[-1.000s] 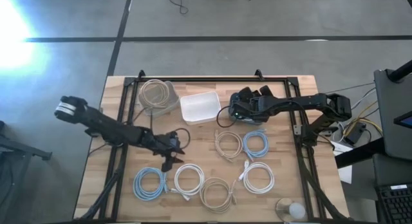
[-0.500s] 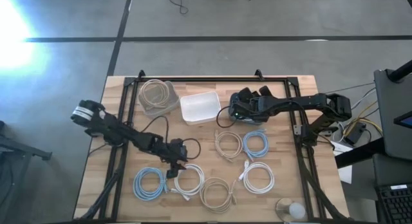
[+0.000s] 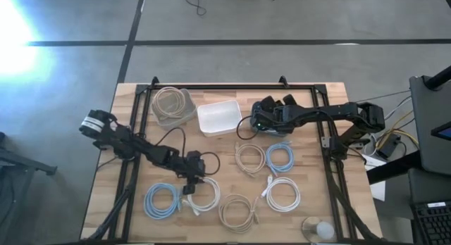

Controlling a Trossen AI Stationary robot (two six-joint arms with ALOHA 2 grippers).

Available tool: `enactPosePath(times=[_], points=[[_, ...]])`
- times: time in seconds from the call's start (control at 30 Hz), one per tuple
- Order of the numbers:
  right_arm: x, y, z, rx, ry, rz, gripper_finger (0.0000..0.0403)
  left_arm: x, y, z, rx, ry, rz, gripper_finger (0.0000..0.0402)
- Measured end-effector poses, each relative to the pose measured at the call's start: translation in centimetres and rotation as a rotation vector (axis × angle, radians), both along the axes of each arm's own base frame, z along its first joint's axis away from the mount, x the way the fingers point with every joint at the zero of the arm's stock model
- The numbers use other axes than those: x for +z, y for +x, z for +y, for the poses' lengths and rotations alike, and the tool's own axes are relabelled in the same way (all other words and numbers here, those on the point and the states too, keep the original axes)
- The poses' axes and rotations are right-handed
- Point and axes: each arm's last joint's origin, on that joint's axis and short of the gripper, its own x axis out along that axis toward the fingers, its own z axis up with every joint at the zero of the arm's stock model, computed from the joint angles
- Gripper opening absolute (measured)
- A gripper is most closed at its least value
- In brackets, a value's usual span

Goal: Sort HDMI cables
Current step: Put the left white HDMI cable into the white bin

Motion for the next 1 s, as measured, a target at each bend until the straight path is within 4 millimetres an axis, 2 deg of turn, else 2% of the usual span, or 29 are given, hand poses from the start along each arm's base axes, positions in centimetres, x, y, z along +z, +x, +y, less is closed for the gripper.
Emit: enactPosePath(times=[0.17,0.33,0.47,0.6,0.7,0.87,1.0], points=[[0.0,0.0,0.0,0.0,0.0,0.001,0.0088,0.3,0.3,0.4,0.062,0.111,-0.049,0.0025],[0.0,0.0,0.0,0.001,0.0,0.0,0.0084,1.6,0.9,0.8,0.123,0.219,-0.097,0.0009],[0.0,0.0,0.0,0.007,-0.002,0.005,0.0087,4.9,1.9,1.2,0.175,0.401,-0.24,0.0014],[0.0,0.0,0.0,0.011,-0.002,0.011,0.0091,8.2,2.2,2.3,0.277,0.668,-0.295,0.0012],[0.0,0.0,0.0,0.012,-0.003,0.012,0.0089,11.2,2.5,3.5,0.38,0.806,-0.339,0.0011],[0.0,0.0,0.0,0.013,-0.003,0.014,0.008,15.0,2.8,6.3,0.501,0.914,-0.357,0.0013],[0.0,0.0,0.0,0.016,-0.004,0.018,0.0077,16.8,3.0,9.0,0.598,0.94,-0.359,0.0012]])
